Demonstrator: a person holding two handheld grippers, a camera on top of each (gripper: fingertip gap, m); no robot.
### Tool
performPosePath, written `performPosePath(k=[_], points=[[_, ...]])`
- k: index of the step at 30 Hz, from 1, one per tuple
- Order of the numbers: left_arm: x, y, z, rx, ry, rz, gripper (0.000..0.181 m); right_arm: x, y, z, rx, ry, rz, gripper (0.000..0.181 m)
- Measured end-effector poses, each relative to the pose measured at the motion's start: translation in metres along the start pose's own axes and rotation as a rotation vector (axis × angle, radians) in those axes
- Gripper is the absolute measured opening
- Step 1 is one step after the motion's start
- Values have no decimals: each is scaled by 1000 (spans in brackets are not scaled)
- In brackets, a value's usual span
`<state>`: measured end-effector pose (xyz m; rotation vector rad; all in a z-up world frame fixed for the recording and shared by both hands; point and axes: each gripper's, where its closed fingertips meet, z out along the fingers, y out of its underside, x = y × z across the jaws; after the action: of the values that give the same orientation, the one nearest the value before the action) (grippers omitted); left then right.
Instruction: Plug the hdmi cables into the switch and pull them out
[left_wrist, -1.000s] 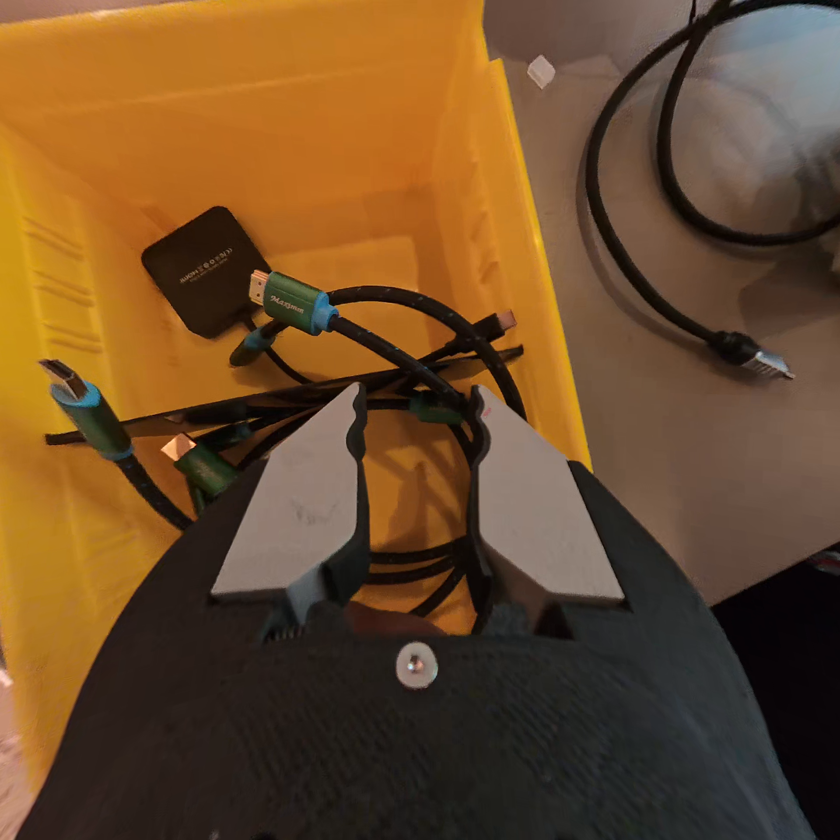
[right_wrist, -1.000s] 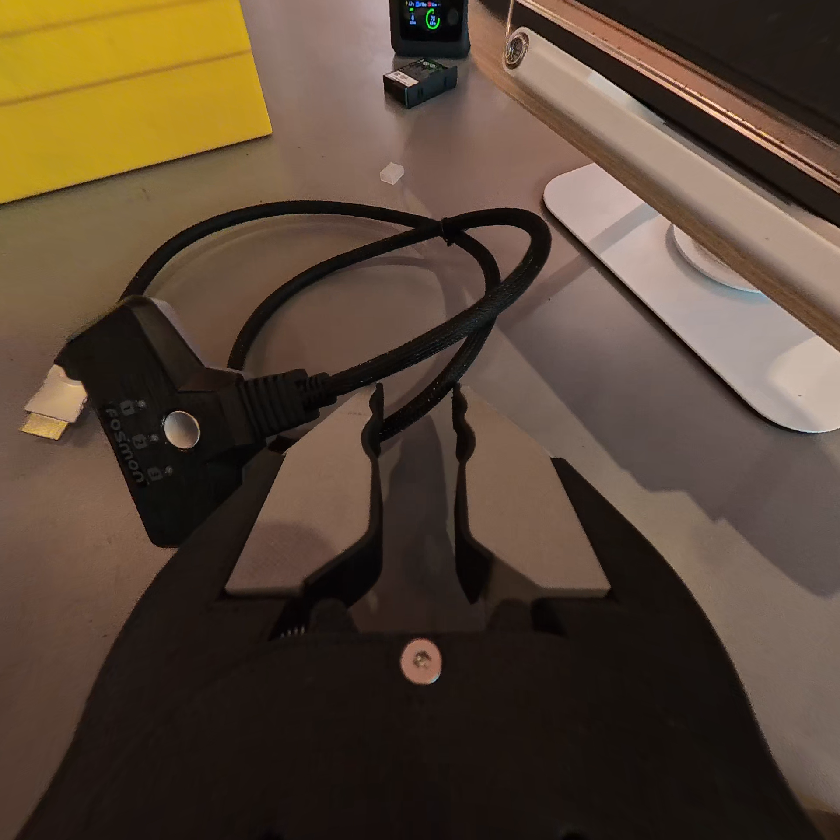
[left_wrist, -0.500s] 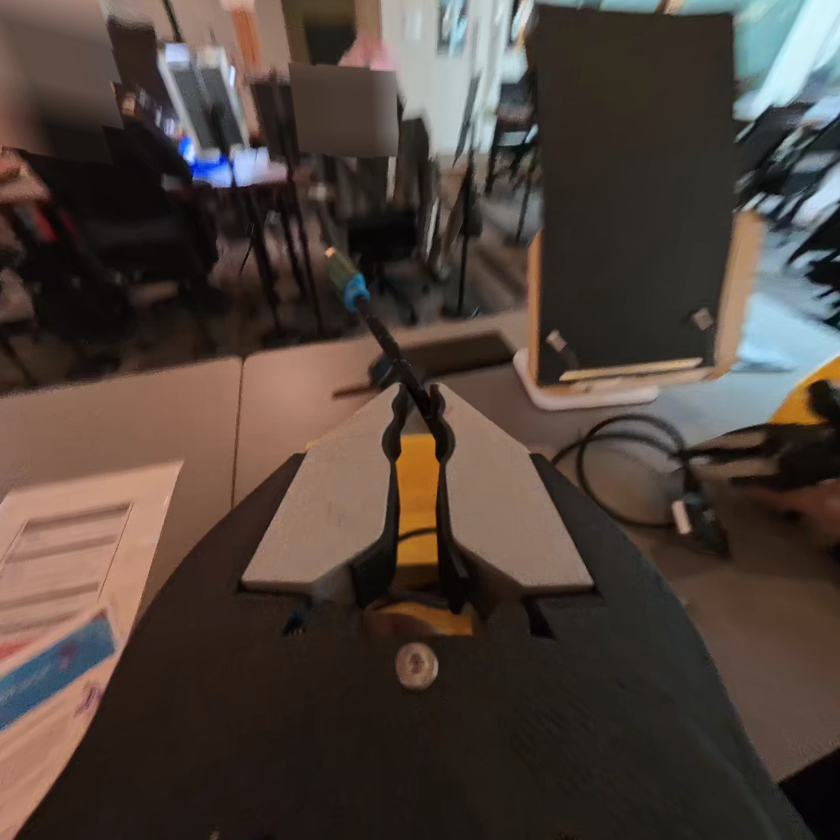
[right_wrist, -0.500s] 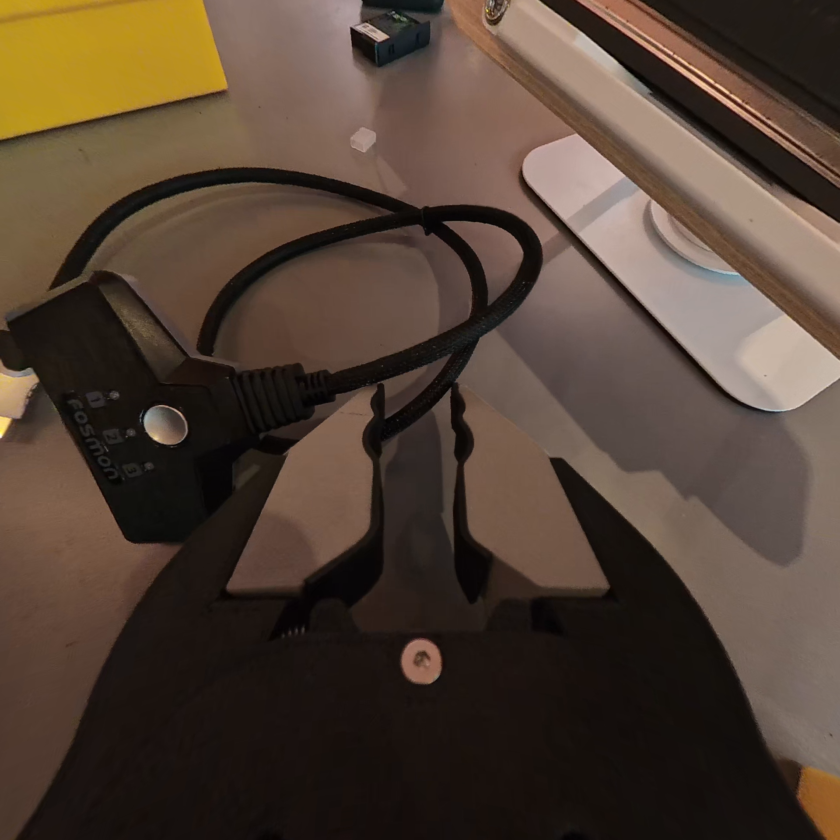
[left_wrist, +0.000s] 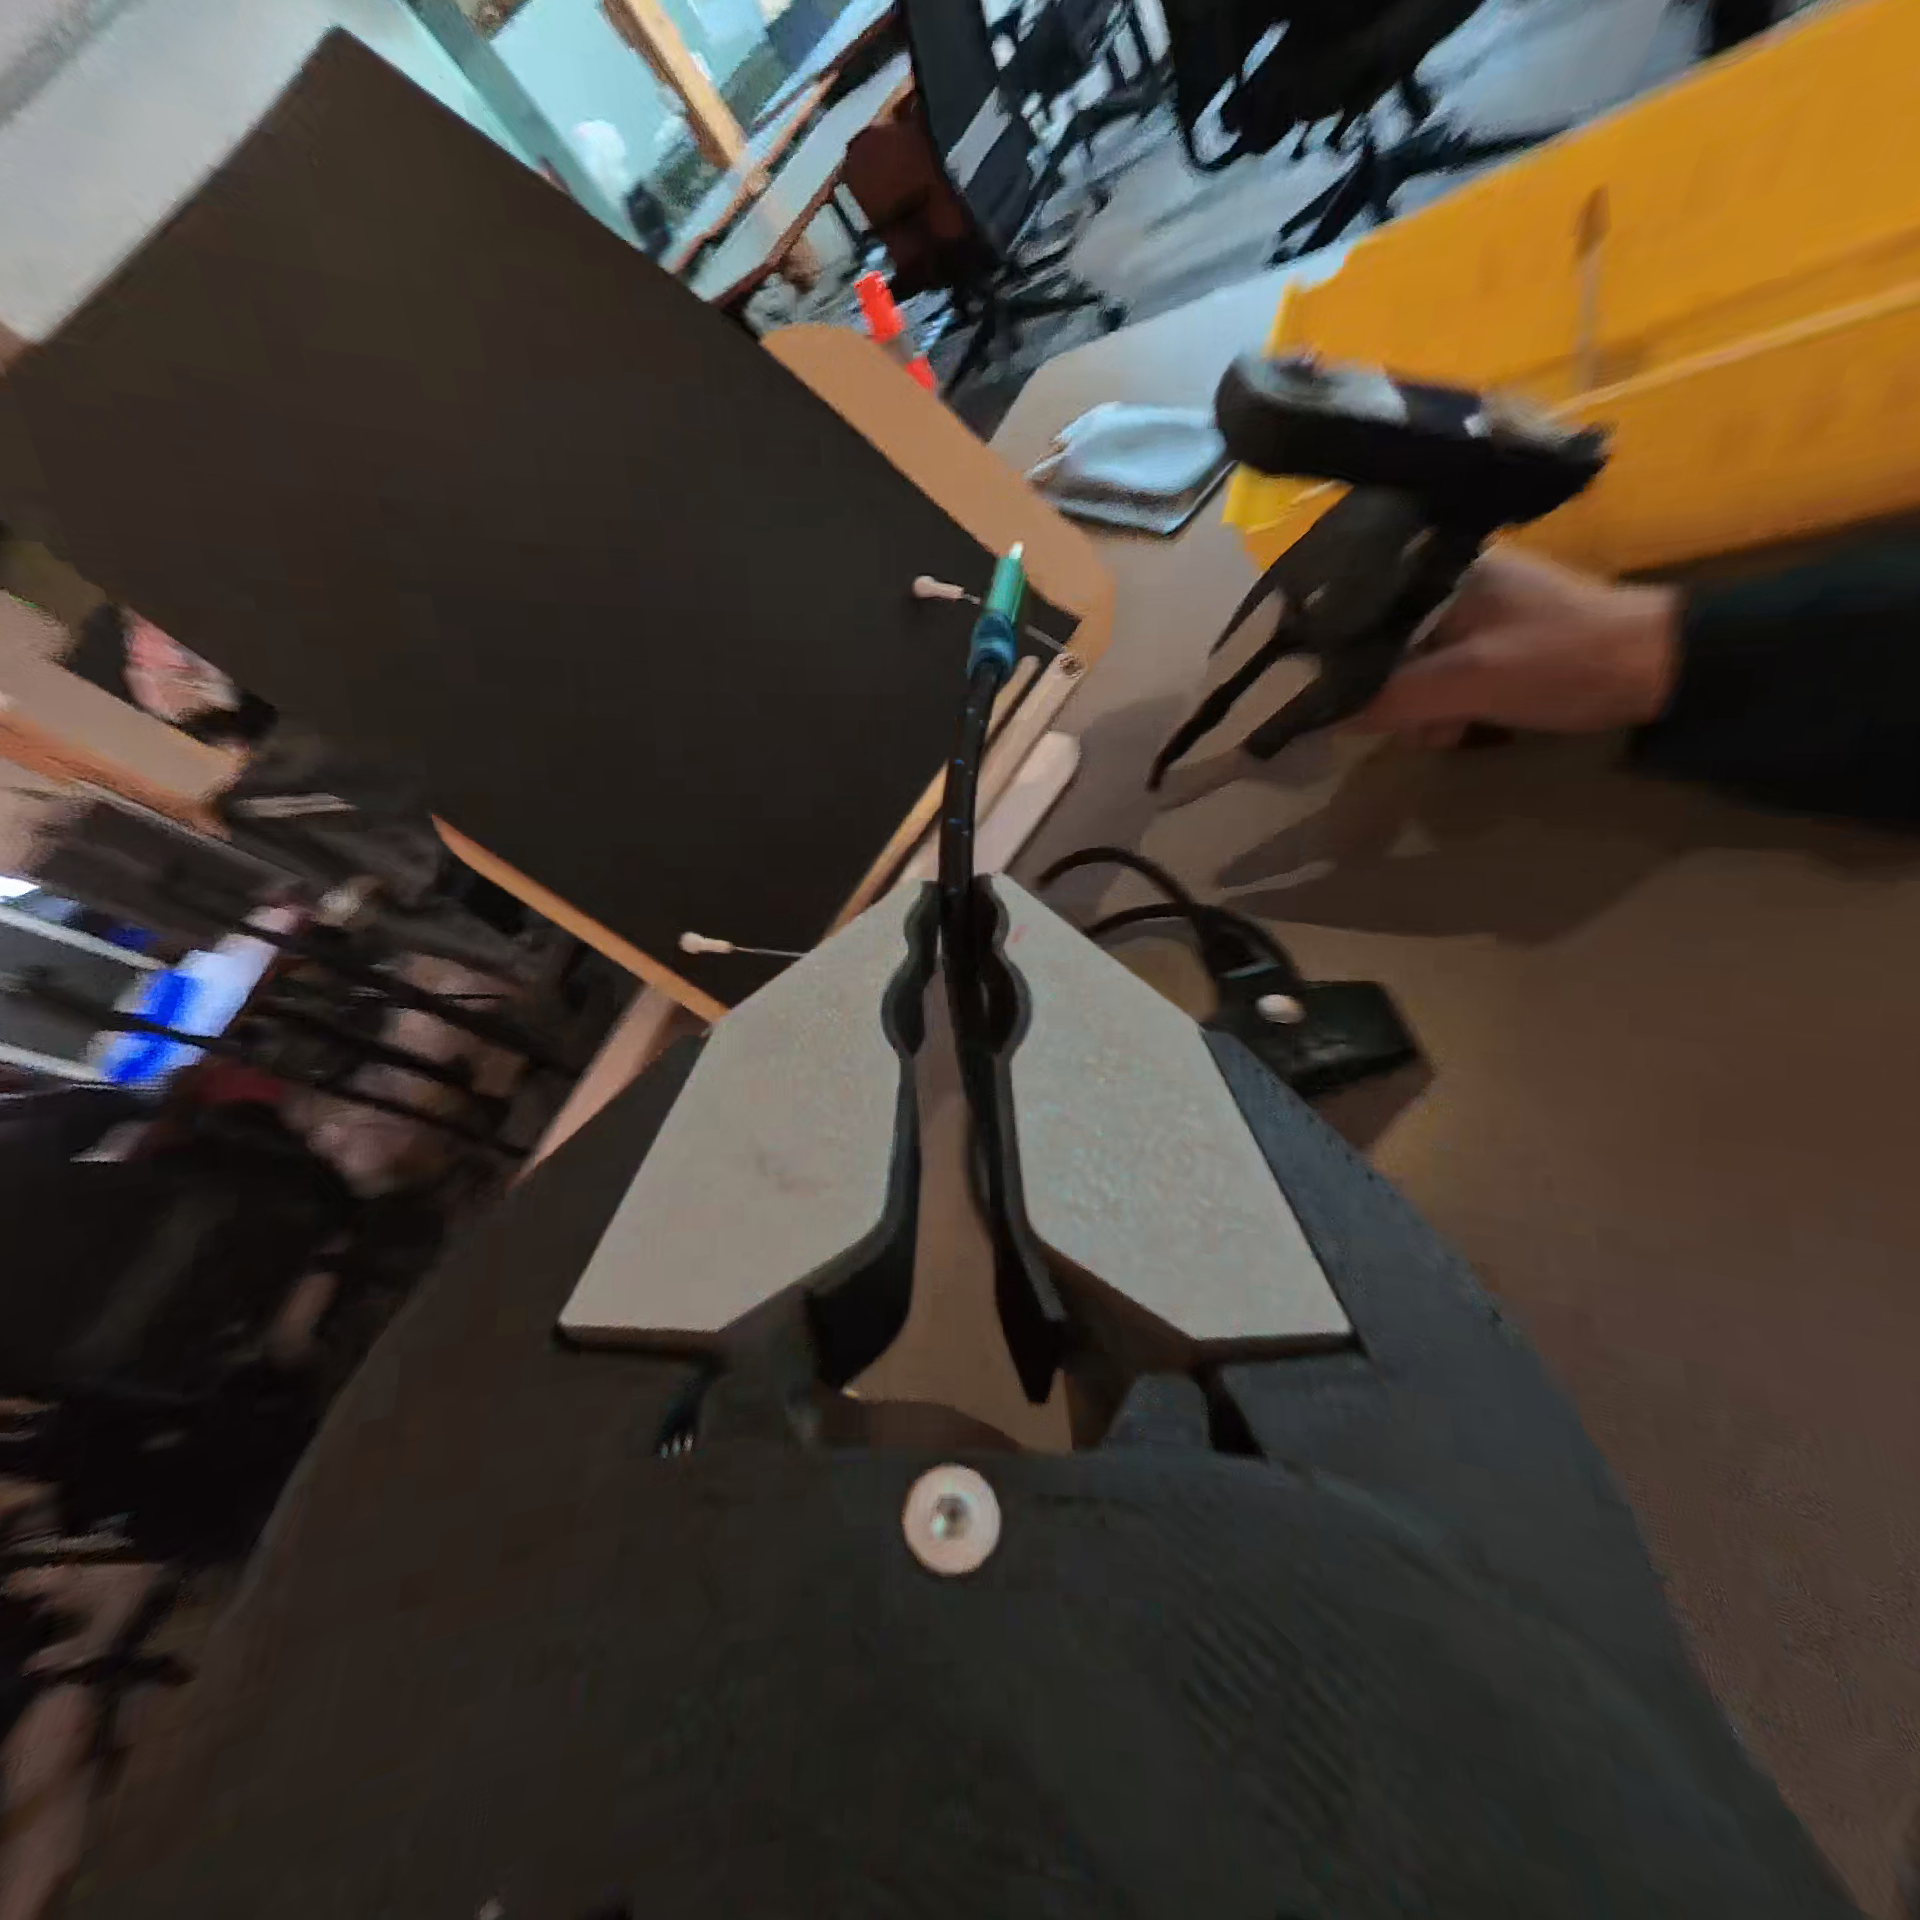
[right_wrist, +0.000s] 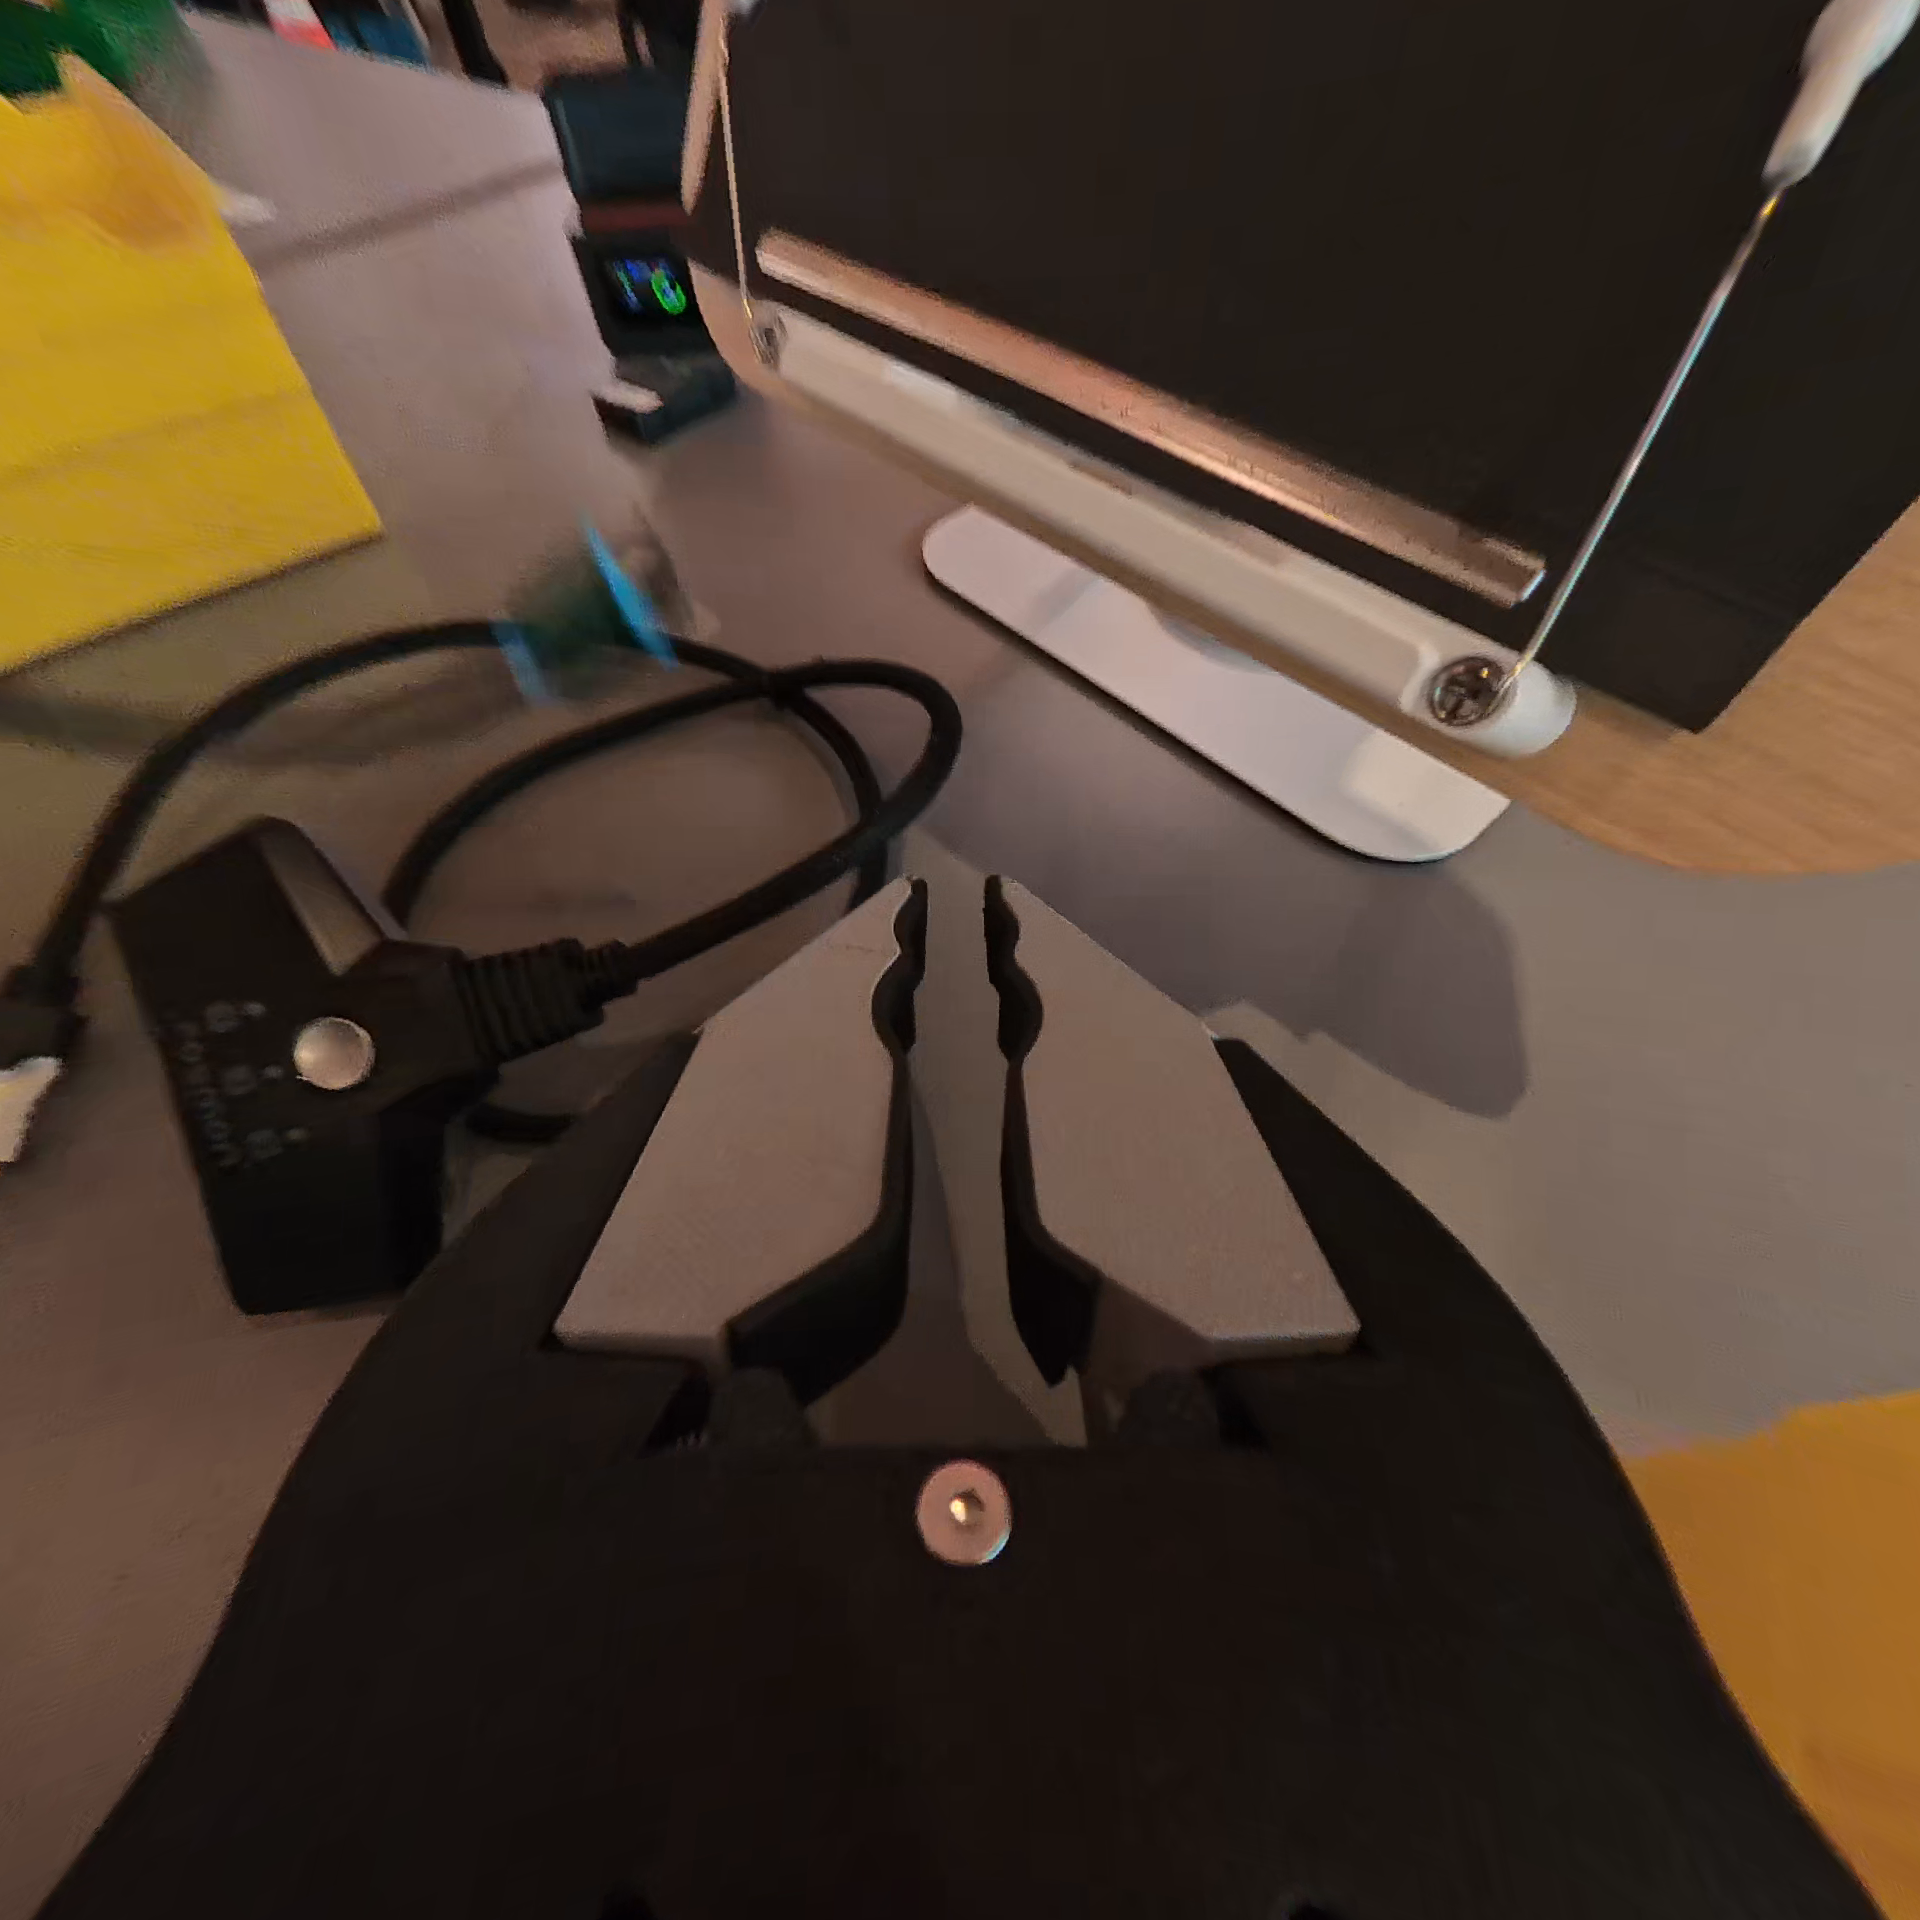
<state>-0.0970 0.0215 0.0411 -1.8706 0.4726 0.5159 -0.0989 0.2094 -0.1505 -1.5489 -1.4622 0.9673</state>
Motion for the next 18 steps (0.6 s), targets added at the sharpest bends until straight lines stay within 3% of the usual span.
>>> performPosePath(k=[4, 9, 14, 18], points=[[10, -12, 60, 90, -271, 253, 5, -2, -12, -6, 86, -52, 70, 9], [46, -27, 111, 294, -300, 267, 4, -3, -12, -4, 100, -94, 115, 9], [40, 5, 125, 418, -259, 13, 4, -8, 0, 10, 31, -95, 71, 12], [41, 39, 132, 346, -276, 112, 4, -18, -1, 15, 32, -144, 58, 15]])
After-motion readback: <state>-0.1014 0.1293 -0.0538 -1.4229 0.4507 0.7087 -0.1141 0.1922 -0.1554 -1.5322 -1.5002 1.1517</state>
